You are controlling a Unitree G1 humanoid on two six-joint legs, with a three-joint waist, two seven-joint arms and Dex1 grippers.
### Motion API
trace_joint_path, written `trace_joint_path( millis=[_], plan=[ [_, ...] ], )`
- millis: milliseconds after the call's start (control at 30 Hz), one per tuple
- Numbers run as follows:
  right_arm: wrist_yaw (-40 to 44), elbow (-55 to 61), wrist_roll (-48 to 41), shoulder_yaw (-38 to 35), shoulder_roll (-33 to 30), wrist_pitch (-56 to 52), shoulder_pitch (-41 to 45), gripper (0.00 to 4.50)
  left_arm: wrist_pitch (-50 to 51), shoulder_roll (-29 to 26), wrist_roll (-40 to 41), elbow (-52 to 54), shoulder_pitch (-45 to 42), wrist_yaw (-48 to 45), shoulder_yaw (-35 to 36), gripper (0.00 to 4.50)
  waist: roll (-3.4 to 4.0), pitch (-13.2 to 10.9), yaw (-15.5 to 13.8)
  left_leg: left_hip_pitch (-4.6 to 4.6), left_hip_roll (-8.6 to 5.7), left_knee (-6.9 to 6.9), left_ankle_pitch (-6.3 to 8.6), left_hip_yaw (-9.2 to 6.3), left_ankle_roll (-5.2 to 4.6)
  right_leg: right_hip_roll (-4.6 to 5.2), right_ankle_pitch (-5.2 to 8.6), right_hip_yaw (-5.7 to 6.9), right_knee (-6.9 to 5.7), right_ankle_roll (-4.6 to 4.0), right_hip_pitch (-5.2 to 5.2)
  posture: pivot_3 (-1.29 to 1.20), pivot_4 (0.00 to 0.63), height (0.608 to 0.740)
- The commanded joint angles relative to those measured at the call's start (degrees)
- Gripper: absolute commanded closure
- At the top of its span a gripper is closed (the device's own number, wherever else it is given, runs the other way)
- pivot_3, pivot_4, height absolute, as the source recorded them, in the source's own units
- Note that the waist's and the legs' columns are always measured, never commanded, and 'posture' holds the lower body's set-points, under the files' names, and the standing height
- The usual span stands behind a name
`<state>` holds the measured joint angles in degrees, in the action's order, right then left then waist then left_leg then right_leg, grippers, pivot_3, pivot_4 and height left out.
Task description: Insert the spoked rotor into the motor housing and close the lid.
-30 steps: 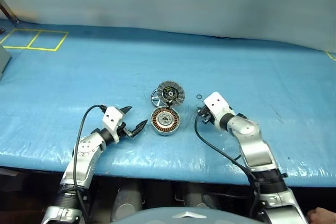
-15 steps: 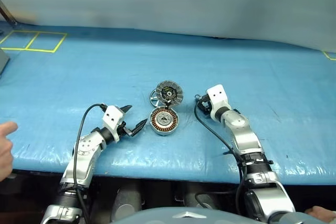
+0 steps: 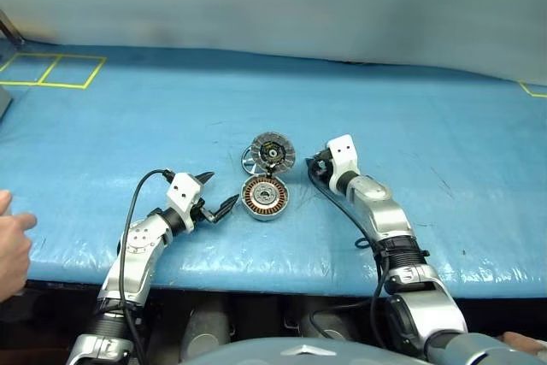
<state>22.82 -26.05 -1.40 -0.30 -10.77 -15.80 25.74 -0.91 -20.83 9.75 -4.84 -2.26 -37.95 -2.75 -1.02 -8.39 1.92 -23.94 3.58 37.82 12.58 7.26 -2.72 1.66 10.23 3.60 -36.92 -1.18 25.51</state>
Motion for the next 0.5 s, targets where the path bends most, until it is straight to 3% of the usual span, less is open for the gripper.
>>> trace_joint_path(
  millis=[33, 233, 500],
  plan=[
    [-0.7, 0.2, 0.1, 0.4, -0.6, -3.7, -2.5, 3.72, -0.8, -0.4, 0.3, 1.2, -0.1, 0.1, 0.8, 0.0, 0.01, 0.0, -0.1, 0.06, 0.0, 0.0, 0.01, 0.0, 0.0, 0.02, 0.0, 0.0, 0.02, 0.0, 0.0, 0.0, 0.15, 0.74],
    [-0.7, 15.2, -1.2, -0.5, -2.6, -8.9, -9.6, 3.85, -1.0, -0.3, 1.1, 1.3, 0.3, -1.4, 0.3, 0.0, 0.09, 0.1, -1.3, 0.02, -0.05, -0.25, 0.03, -0.01, 0.01, 0.11, 0.1, 0.02, 0.13, -0.09, 0.07, 0.0, 0.15, 0.74],
    [9.5, 37.9, -7.4, 2.0, -10.2, -16.0, -19.2, 3.85, -1.1, -0.8, 3.1, 1.6, 1.0, -6.6, -0.2, 0.0, 0.15, 0.1, -1.1, -0.2, -0.05, -0.45, 0.07, -0.01, 0.08, 0.04, 0.29, 0.03, 0.12, -0.11, 0.15, 0.0, 0.15, 0.74]
  ],
)
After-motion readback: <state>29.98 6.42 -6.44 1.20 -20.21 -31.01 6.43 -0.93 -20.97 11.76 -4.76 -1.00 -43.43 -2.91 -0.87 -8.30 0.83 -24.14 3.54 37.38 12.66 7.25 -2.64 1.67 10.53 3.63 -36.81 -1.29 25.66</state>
